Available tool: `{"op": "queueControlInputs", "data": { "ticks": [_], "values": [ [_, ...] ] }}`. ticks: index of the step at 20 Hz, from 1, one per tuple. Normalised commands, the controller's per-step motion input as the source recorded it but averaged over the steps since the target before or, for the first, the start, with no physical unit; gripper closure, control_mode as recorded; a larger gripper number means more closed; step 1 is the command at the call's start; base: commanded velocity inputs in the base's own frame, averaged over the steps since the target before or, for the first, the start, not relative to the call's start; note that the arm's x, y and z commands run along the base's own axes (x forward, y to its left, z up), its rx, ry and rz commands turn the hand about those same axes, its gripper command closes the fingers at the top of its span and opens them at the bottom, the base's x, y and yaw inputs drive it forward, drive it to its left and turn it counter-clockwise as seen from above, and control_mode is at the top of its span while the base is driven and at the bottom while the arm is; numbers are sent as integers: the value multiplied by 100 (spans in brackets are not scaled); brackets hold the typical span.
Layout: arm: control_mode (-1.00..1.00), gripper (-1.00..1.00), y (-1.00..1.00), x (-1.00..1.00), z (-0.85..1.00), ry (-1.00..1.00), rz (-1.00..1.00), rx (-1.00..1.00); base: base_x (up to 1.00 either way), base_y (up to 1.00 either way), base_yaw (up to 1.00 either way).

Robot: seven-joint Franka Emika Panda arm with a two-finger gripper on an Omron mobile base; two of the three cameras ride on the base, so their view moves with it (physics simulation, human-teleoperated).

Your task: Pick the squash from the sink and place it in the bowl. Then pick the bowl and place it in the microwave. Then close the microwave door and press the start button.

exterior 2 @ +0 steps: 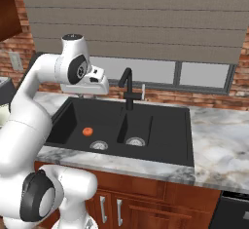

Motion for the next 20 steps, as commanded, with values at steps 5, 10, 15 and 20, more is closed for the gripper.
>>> {"op": "queueControlInputs", "data": {
  "ticks": [5, 10, 15, 20],
  "values": [
    [-100, -100, -2, -1, -2, 2, 0, -1, 0, 0, 0],
    [-100, -100, 24, -72, 0, -2, 14, 0, 0, 0, 0],
    [-100, -100, 79, -84, -1, -17, 38, -11, 0, 0, 0],
    [-100, -100, 94, -9, -11, -9, 35, -16, 0, 0, 0]
  ]
}}
